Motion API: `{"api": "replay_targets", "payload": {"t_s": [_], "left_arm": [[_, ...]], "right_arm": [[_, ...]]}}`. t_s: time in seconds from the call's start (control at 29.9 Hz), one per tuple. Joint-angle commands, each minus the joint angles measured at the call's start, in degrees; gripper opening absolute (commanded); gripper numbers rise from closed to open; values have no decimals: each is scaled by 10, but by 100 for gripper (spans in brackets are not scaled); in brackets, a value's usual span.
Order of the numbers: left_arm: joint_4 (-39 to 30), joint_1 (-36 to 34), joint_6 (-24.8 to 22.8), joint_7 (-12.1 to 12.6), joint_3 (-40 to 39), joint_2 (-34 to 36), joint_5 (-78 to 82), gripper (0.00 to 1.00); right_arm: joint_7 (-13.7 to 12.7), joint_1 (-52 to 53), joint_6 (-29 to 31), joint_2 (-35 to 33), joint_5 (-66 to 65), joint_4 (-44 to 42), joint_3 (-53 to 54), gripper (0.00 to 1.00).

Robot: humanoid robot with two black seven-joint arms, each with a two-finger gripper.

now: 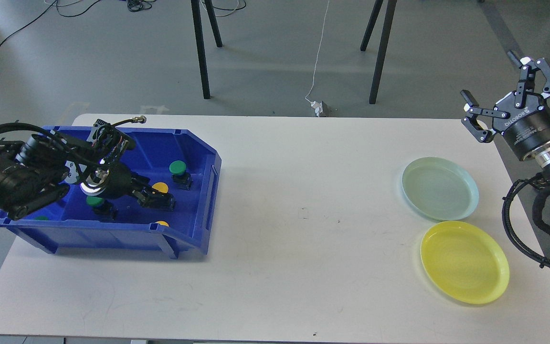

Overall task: Pass button and place on color plate
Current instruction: 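Grasp a yellow button in the bin with the left gripper, then lift the button and extend the left gripper toward the right gripper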

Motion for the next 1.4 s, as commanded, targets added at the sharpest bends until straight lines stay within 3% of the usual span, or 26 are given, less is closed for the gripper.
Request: {"api": "replay_targets", "payload": {"t_s": [0.0, 0.17, 0.27, 0.43, 0.5, 0.7, 0.84, 0.94, 1.2, 1.37], "left_arm": [[1, -1, 1, 0, -3, -4, 0, 87], [4, 1, -2, 0, -2, -6, 0, 86], [5, 1, -1, 0, -2, -6, 0, 79], [5, 2, 2, 0, -2, -3, 1, 57], [5, 2, 2, 0, -2, -2, 1, 55], [0, 1, 7, 0, -2, 1, 2, 9], [-13, -2, 9, 0, -5, 6, 2, 6], [-88, -10, 7, 0, -44, 73, 2, 6], [-379, -21, -11, 0, -245, 321, -22, 7], [-454, -19, -7, 0, -307, 328, -211, 7]], "right_arm": [[0, -4, 0, 0, 0, 0, 0, 99], [0, -12, 0, 0, 0, 0, 10, 99], [3, -14, 0, 0, 0, 0, 11, 99], [4, -18, 0, 0, 0, 0, 12, 99], [4, -19, 0, 0, 0, 0, 12, 99], [4, -21, 0, 0, 0, -1, 12, 99], [4, -21, 0, 0, 0, -1, 12, 99], [3, -22, 0, -1, 2, 0, 22, 99], [3, -41, 0, 3, 81, -9, 52, 99], [8, -110, 0, -33, 76, 104, 66, 99]]}}
